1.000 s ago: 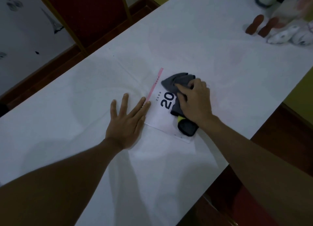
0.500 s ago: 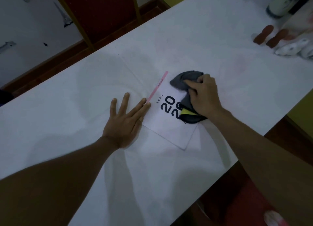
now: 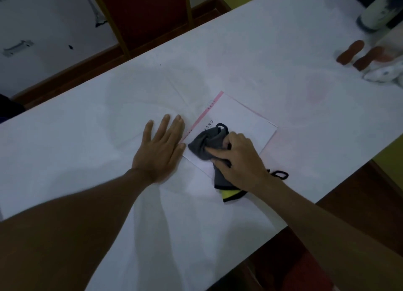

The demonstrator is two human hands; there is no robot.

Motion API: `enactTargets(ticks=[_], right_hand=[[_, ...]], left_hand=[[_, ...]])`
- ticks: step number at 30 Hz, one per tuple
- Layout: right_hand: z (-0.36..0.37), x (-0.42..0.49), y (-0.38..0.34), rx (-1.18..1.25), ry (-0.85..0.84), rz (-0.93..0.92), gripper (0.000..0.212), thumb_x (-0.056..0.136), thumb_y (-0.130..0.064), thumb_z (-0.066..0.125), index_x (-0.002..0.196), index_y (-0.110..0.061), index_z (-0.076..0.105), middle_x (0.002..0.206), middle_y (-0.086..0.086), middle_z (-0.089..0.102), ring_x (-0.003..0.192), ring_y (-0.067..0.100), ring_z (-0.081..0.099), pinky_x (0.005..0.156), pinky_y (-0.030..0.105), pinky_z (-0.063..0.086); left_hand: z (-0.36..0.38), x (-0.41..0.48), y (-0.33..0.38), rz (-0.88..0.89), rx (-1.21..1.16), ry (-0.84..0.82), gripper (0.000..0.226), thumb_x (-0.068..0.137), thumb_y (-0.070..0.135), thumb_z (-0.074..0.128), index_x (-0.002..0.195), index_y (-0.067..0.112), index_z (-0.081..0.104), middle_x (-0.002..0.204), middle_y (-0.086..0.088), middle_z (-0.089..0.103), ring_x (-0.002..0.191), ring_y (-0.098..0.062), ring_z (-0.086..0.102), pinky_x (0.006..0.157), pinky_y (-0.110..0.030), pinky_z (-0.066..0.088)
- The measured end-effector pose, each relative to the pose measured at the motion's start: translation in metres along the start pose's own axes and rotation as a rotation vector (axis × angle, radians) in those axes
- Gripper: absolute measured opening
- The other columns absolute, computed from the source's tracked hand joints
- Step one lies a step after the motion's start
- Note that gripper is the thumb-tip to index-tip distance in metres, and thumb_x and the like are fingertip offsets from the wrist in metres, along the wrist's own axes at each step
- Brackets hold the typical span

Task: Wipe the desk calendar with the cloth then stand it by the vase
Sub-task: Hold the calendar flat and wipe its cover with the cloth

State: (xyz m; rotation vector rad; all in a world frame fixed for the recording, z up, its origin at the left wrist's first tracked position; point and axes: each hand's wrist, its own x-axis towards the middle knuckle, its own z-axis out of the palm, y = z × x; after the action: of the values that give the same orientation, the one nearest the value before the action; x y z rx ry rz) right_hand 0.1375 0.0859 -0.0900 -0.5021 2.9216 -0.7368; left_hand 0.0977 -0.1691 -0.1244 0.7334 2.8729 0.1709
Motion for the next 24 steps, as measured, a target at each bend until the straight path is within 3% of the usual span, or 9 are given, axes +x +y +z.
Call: enactTargets(ticks=[6,13,18,21,24], right_hand=[[0.003,-0.002,-0.013,0.018,-0.043,-0.101,0.034,0.087,-0.026,0.062,0.118,-0.035,0.071,0.093,0.004,0.048,0.086,0.025,0.045,0.078,0.038,0.036],[-0.001,-0.015,-0.005,0.094,-0.058,-0.227,0.02,0.076,-0.019,0.066,0.083,-0.031,0.079,0.088,0.002,0.053,0.083,0.02,0.047,0.08,0.037,0.037],[-0.002,-0.02,0.0,0.065,-0.09,-0.256,0.013,0.069,-0.009,0.058,0.059,-0.017,0.061,0.084,-0.001,0.05,0.078,0.02,0.04,0.074,0.041,0.037],[-0.005,-0.022,0.004,0.058,-0.094,-0.284,0.017,0.072,-0.004,0.05,0.057,-0.011,0.046,0.08,0.0,0.048,0.075,0.022,0.038,0.071,0.043,0.035],[-0.013,-0.026,0.011,0.084,-0.121,-0.281,0.022,0.079,-0.007,0.044,0.057,-0.01,0.044,0.081,0.0,0.049,0.076,0.021,0.039,0.072,0.043,0.036]], left_hand=[[-0.001,0.001,0.0,0.0,0.018,-0.004,0.062,0.107,0.043,0.008,0.161,0.012,0.011,0.17,-0.004,0.005,0.158,-0.024,0.001,0.124,-0.058,0.006],[-0.001,0.0,-0.003,0.011,0.016,0.006,0.061,0.108,0.041,0.012,0.162,0.013,0.013,0.17,-0.003,0.008,0.158,-0.023,0.002,0.124,-0.059,0.008],[0.0,0.0,-0.003,0.018,0.005,0.014,0.06,0.108,0.04,0.014,0.162,0.012,0.013,0.17,-0.002,0.006,0.158,-0.023,0.002,0.123,-0.06,0.009],[-0.001,-0.001,-0.002,0.02,0.004,0.012,0.06,0.108,0.039,0.015,0.161,0.012,0.014,0.17,-0.003,0.007,0.158,-0.024,0.003,0.123,-0.06,0.009],[-0.003,-0.001,-0.002,0.017,0.002,0.016,0.061,0.107,0.039,0.014,0.161,0.011,0.016,0.17,-0.004,0.011,0.158,-0.025,0.005,0.123,-0.06,0.009]])
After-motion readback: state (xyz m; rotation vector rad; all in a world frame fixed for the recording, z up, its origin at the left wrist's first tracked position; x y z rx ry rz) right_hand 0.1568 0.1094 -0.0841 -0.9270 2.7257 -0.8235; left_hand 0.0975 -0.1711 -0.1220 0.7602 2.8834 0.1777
